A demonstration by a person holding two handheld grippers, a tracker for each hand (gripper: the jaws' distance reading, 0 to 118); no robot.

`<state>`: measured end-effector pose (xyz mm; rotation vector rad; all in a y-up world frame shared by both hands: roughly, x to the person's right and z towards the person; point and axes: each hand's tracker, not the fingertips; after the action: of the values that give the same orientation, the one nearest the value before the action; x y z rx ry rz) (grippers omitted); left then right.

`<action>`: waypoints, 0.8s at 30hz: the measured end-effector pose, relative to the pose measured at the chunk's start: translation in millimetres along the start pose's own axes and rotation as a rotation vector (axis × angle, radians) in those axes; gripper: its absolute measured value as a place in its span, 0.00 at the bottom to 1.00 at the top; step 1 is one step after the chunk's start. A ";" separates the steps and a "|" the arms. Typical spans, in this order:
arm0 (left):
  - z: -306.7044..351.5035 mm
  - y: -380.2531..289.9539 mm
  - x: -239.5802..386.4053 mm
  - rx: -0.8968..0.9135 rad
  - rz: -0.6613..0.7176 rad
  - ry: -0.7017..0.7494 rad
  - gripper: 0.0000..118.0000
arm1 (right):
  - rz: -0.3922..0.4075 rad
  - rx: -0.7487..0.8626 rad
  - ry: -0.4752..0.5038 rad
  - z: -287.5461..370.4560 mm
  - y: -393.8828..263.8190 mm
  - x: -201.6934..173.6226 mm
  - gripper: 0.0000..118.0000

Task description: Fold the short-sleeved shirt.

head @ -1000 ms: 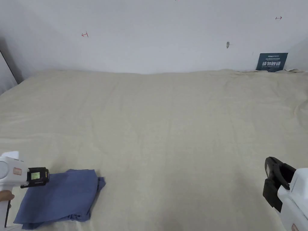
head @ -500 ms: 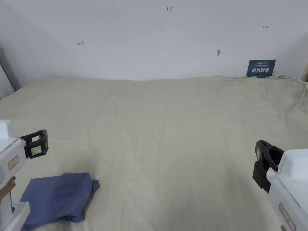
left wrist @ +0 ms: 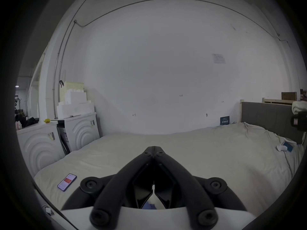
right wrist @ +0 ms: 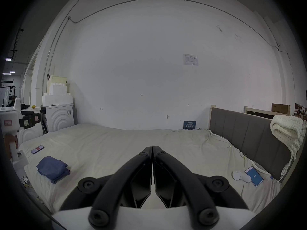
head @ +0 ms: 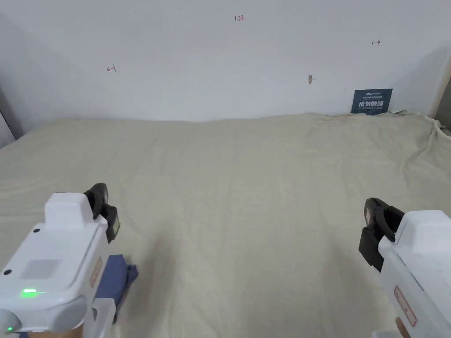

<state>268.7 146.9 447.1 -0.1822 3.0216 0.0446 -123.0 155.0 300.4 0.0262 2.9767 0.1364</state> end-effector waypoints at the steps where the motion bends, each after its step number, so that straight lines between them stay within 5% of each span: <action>1: 3.9 0.0 8.8 0.003 -0.002 -0.014 0.00 | 0.001 0.001 -0.003 0.3 -1.0 0.6 0.00; 24: 26.6 -39.9 95.1 0.081 -0.008 -0.077 0.00 | -0.006 0.044 -0.100 2.1 -40.2 9.3 0.00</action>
<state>182.6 97.0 408.8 -0.1808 2.9396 -0.0705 -132.3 115.4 293.1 0.0291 2.8797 0.0674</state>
